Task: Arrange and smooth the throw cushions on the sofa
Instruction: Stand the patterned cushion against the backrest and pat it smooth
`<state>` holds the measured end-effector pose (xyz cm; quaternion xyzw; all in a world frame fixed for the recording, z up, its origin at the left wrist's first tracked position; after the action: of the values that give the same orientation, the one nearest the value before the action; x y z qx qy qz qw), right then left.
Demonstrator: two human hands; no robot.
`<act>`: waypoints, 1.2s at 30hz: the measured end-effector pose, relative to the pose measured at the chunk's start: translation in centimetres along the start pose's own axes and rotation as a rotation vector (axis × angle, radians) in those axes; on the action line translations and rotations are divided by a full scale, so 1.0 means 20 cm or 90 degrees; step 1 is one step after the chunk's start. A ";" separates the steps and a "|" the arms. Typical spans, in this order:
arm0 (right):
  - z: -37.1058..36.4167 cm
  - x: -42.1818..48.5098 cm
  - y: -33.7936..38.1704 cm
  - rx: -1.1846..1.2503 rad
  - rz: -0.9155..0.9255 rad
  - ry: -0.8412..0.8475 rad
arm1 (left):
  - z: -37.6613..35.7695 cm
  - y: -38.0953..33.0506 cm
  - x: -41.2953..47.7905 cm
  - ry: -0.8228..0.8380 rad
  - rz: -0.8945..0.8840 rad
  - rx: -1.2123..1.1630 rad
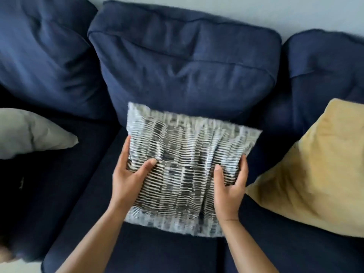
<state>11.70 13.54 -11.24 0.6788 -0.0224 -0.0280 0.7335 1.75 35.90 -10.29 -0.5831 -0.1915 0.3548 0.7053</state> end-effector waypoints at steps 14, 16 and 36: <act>-0.19 0.42 -0.15 -0.226 0.077 0.163 | -0.07 0.07 0.62 0.096 0.037 0.190; -0.18 0.44 -0.10 -0.164 0.085 0.140 | -0.08 0.01 0.62 0.055 0.019 0.164; -0.43 0.62 0.24 -0.243 0.322 -0.126 | -0.06 -0.40 0.94 -0.193 -0.089 0.081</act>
<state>24.81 21.52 -7.09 0.4959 -0.2560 0.0856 0.8254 17.44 48.19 -5.53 -0.4625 -0.3129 0.3999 0.7268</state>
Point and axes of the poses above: each hand's wrist, its own x-axis towards the middle knuckle, its own z-axis out of the back of the hand, y = z × x, the point moved 1 cm from there along x, towards the middle knuckle, and after that the axes turned 6 degrees about x, right-handed, at the moved point
